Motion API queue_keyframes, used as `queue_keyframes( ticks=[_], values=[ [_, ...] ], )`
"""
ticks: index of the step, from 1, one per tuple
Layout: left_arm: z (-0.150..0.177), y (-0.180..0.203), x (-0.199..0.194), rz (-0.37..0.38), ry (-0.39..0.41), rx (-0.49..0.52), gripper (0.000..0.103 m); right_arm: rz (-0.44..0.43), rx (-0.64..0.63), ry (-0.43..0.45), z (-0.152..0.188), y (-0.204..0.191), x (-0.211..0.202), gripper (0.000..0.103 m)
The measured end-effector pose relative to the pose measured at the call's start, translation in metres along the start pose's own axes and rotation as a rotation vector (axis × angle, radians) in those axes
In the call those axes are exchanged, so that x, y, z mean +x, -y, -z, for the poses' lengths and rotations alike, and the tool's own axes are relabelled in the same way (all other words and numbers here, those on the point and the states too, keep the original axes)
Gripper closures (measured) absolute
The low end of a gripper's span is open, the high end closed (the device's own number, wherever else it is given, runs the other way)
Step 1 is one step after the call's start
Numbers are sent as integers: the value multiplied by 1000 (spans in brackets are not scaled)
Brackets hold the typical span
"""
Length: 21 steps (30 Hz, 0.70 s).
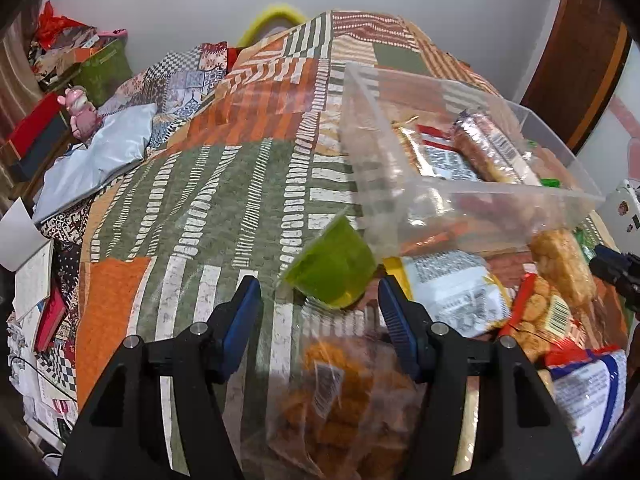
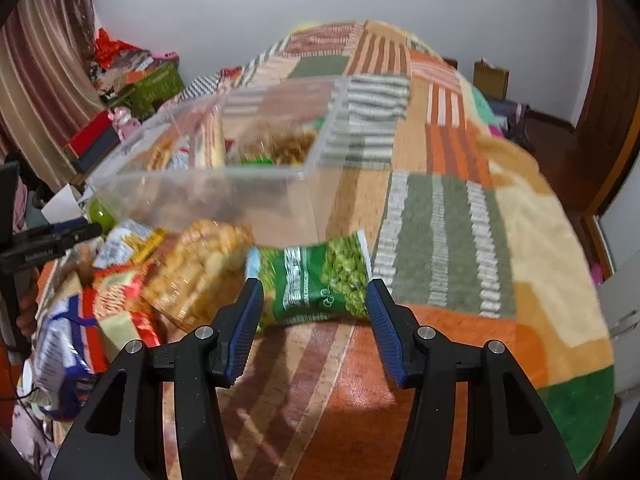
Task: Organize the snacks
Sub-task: 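Grasp the green pea bag with the right tool while the left grasps the green jelly cup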
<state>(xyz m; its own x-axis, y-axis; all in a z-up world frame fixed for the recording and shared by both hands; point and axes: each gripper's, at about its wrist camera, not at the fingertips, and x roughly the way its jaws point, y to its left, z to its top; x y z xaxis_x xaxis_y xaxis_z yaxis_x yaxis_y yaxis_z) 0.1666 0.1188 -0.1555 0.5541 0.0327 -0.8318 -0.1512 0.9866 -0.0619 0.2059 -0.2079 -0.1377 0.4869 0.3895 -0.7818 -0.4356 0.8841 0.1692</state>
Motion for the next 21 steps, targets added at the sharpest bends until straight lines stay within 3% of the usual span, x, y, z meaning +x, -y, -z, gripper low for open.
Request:
queue_keyframes(
  ticks=[4,15,17,19,21],
  values=[
    [-4,-3,11,28,-18,-10,42,-3,-4,0,1,-1,5,35],
    [-10,1,28,45,-31,8,42,14,-63,-29,-1,-12,19,33],
    [-9,0,27,47,-21,6,43,20,-78,-26,0,-15,20,34],
    [-7,1,26,46,-7,6,43,13,-88,-20,1,-17,19,46],
    [-5,1,25,43,2,5,44,17,-84,-13,1,-17,18,51]
  ],
)
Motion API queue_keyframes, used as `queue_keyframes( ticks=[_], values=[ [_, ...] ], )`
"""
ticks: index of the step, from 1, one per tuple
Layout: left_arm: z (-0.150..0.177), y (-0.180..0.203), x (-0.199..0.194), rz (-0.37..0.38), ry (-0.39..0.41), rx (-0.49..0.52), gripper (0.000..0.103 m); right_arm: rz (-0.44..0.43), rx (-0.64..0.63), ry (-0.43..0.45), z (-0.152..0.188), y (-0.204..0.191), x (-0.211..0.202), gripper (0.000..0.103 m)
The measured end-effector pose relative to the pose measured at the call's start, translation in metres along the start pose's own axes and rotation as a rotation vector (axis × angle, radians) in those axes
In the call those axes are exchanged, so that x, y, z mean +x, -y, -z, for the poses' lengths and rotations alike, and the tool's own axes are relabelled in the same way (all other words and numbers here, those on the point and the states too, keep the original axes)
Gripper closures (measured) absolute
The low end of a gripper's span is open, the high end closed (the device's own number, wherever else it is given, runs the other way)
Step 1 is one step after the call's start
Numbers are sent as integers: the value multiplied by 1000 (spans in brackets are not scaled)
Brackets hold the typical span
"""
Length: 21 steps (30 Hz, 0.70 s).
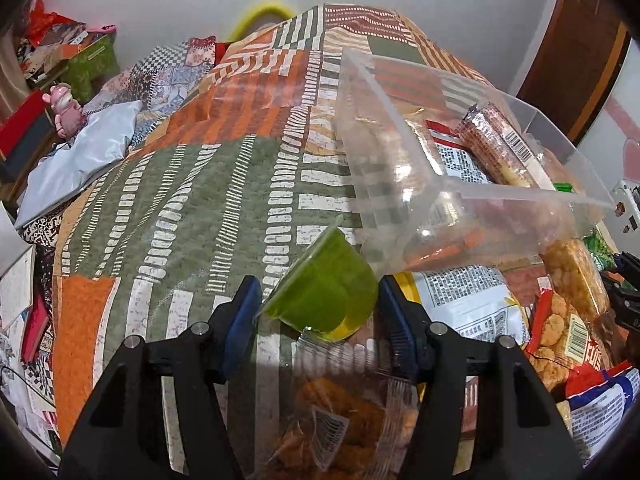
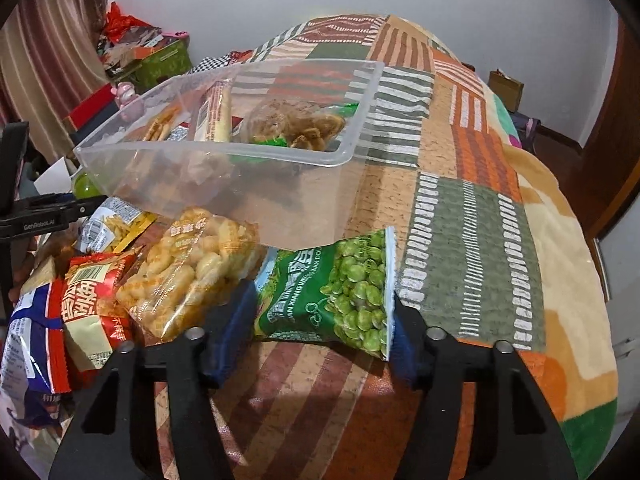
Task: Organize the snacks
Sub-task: 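Grasp the green pea bag with the right tool while the left grasps the green jelly cup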
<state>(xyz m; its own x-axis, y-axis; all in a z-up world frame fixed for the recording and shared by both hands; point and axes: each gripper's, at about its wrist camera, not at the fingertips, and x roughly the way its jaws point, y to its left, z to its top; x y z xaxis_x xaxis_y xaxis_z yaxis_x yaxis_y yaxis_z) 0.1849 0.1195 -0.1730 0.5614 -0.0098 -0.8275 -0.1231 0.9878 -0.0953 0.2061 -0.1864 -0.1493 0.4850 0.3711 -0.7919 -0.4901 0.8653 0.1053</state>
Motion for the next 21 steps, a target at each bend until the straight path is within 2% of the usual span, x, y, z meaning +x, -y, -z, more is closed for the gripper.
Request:
queue_keyframes(
  ticks=[2,9,21],
  values=[
    [3,-1,-3,-10,8,-3,48,-9,12,6,0,2,-1,54],
    [11,-6,-16,-26,35,-14,48,-24,43,31,2,5,-9,65],
    [7,-1,-59,-31,122,-12,50,-24,41,97,-5,2,-34,67]
  ],
)
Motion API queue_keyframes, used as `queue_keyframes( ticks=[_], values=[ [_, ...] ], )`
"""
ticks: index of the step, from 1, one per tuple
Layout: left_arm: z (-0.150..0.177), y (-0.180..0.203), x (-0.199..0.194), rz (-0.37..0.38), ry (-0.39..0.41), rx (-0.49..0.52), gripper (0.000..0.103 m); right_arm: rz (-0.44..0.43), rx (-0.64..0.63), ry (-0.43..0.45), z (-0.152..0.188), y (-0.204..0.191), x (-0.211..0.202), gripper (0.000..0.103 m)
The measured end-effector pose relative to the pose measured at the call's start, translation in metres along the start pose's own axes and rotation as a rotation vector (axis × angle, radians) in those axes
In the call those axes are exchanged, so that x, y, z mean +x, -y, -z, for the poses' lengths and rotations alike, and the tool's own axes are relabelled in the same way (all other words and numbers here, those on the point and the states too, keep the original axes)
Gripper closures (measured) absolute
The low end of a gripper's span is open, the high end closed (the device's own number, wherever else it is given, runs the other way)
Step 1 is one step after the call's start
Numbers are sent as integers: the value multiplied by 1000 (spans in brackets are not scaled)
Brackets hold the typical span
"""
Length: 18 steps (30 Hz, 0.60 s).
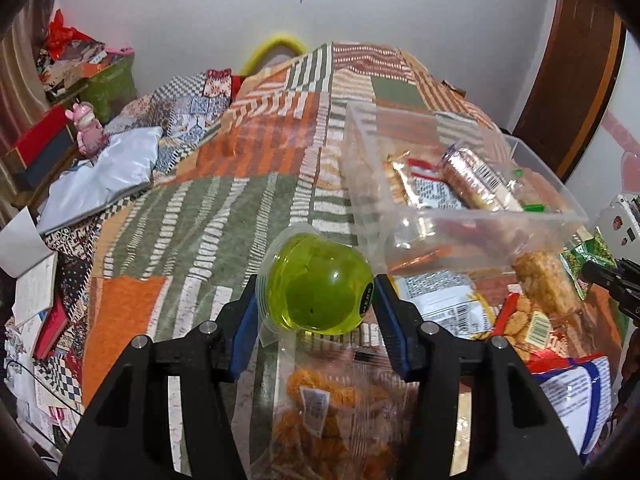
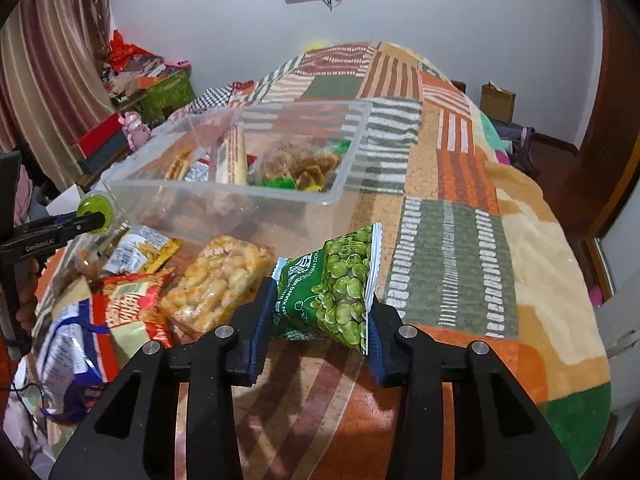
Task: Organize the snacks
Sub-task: 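Grasp the green pea bag with the right tool while the left grasps the green jelly cup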
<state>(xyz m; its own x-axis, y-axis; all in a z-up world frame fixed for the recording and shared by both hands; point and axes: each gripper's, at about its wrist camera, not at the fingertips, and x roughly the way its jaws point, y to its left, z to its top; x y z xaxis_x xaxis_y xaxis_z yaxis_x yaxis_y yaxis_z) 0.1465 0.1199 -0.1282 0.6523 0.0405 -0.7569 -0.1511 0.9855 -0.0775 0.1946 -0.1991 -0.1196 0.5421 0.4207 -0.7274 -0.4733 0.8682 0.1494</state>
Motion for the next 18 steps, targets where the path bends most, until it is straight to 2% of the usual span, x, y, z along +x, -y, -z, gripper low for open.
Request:
queue_keyframes(
  ticks=[18],
  values=[
    [-26,25,-54,34,135,29,55,-47,-12,157,-29,-17,-42,67]
  ],
)
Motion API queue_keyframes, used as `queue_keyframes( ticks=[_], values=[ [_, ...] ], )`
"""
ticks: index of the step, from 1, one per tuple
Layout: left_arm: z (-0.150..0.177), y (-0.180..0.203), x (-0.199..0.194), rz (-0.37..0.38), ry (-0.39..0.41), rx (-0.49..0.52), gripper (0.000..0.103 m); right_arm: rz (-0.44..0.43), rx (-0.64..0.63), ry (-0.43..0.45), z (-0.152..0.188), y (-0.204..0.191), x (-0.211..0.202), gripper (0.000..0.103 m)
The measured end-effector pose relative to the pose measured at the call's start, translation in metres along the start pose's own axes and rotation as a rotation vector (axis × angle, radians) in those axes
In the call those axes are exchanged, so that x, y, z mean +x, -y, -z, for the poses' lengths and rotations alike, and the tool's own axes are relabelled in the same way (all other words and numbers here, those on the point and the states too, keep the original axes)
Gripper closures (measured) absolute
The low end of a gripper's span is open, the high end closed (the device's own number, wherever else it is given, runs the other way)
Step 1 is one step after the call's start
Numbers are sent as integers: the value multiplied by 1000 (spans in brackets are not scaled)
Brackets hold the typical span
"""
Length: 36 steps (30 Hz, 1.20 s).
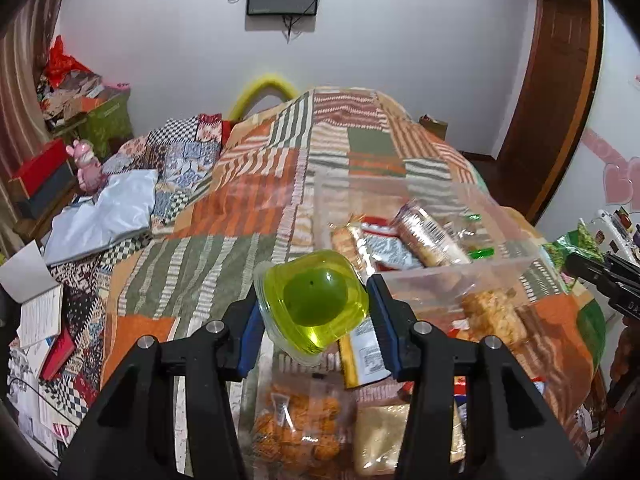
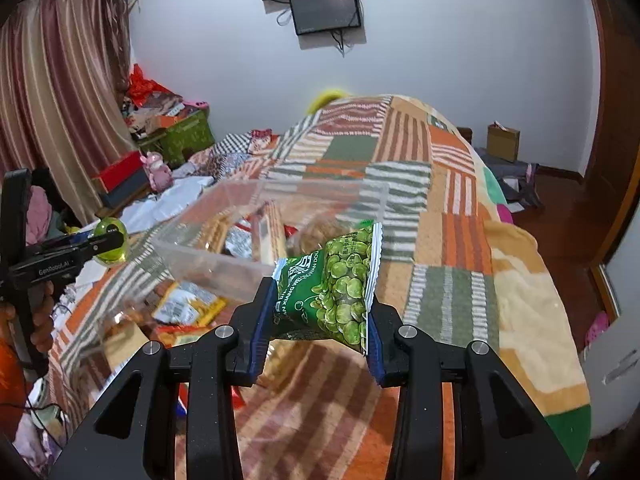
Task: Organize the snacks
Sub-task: 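Grasp the green pea bag with the right tool while the left grasps the green jelly cup, then place the pea bag and jelly cup into the clear box and release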
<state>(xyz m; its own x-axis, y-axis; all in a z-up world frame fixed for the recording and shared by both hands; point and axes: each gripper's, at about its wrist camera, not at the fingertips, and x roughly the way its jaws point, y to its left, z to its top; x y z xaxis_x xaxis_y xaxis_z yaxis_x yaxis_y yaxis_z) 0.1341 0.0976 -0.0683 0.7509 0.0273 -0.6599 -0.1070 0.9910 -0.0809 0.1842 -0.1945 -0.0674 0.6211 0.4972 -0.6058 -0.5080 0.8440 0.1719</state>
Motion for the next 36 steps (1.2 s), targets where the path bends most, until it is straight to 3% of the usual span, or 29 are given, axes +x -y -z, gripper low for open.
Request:
queue_keyframes(
  ticks=[15,36],
  values=[
    [-28,37,27,73,14,32,55,-33,1,48,-32,-7,24,67],
    [-30,71,107,131,-110,82,55,-29,-21,-101,-24,-6,90,67]
  ],
)
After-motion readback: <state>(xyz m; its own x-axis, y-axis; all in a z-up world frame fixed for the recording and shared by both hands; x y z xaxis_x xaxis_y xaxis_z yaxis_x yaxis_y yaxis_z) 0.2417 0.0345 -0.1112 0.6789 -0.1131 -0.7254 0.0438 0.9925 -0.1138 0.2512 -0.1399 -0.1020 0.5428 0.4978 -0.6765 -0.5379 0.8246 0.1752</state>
